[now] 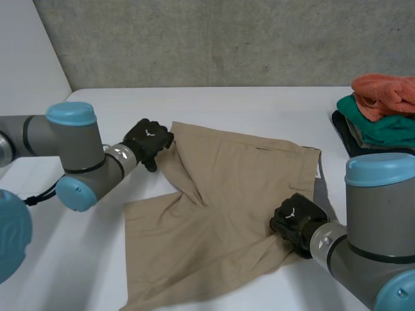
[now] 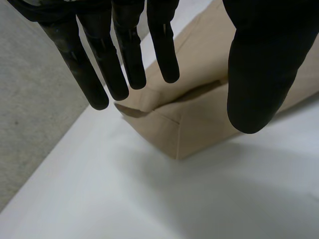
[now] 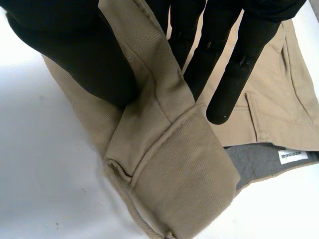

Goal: Fold the laundry.

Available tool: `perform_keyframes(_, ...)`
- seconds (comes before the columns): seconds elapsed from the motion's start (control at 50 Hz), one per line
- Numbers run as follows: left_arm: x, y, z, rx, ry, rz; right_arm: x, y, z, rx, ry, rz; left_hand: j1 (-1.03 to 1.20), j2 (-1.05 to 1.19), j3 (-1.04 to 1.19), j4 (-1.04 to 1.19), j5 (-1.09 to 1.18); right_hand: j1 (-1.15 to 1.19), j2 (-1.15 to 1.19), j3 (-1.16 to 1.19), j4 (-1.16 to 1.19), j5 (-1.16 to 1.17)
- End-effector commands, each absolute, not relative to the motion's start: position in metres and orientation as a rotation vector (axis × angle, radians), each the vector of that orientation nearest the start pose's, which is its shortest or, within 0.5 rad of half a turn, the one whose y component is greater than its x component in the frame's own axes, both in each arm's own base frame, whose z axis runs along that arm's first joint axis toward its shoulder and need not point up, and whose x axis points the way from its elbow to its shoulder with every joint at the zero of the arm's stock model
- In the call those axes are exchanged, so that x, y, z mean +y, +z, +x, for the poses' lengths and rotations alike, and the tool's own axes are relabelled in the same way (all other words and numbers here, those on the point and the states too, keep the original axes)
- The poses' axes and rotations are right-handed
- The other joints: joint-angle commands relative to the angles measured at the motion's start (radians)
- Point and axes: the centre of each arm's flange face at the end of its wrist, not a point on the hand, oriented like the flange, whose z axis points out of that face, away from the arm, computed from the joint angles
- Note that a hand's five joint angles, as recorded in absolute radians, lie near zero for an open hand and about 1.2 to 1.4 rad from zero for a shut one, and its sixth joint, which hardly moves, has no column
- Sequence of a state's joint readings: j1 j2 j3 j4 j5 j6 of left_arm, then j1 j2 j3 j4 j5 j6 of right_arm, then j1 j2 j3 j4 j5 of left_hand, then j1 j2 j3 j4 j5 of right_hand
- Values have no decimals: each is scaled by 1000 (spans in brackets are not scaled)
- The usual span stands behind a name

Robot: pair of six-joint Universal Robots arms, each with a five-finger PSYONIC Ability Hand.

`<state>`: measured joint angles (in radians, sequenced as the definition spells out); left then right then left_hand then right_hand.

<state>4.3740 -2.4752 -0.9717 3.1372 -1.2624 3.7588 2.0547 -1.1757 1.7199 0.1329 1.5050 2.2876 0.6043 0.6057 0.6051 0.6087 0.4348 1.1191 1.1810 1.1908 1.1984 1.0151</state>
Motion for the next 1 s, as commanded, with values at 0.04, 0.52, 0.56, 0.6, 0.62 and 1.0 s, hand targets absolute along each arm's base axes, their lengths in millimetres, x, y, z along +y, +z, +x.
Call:
perform_keyframes(0.04, -383, 110, -302, 2183, -1912, 1493, -200, 139, 259, 2270, -1401, -1842, 120, 119, 119, 116, 115, 277, 215, 205, 198, 207)
perform_keyframes(0.52, -369, 119, -281, 2186, -1683, 1200, -202, 138, 261, 2264, -1424, -1837, 792, 791, 791, 788, 787, 277, 215, 205, 198, 207)
perform_keyframes(0.56, -365, 123, -280, 2182, -1682, 1187, -201, 138, 261, 2260, -1426, -1839, 792, 791, 791, 788, 787, 277, 215, 205, 198, 207)
perform_keyframes(0.6, -361, 128, -278, 2182, -1691, 1164, -202, 137, 262, 2259, -1429, -1838, 792, 791, 791, 788, 787, 277, 215, 205, 198, 207)
perform_keyframes(0.62, -359, 129, -279, 2182, -1692, 1166, -202, 138, 262, 2256, -1433, -1838, 792, 791, 791, 788, 787, 277, 215, 205, 198, 207)
perform_keyframes(1.0, -348, 153, -292, 2164, -1815, 1222, -204, 133, 261, 2267, -1427, -1835, 55, 54, 55, 51, 50, 277, 215, 205, 198, 207)
